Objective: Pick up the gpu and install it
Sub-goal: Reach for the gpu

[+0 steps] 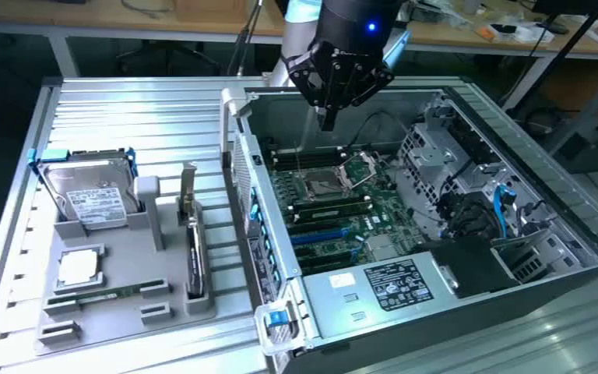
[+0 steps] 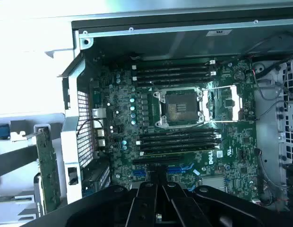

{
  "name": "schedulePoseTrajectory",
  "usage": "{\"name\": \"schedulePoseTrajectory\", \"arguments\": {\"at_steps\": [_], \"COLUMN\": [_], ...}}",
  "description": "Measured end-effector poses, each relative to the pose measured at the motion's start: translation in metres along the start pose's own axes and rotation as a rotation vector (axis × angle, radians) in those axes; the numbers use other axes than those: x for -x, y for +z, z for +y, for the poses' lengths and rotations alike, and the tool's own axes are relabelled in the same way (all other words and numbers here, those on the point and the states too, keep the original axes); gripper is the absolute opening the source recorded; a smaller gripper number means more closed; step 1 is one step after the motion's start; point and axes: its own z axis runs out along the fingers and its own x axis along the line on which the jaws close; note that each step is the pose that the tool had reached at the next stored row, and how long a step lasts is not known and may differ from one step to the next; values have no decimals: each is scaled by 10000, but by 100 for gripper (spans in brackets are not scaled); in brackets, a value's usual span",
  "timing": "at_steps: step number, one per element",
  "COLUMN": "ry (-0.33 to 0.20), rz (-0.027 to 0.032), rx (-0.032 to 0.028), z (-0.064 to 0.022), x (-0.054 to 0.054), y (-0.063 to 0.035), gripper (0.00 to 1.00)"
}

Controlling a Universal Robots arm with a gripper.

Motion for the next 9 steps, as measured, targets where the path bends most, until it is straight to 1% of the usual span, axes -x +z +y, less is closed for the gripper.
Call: {"name": "schedulePoseTrajectory", "arguments": {"at_steps": [9], "ry": [0], "rz": [0], "rx": [1], "z": [0], "x": [0], "y": [0], "gripper": [11]}}
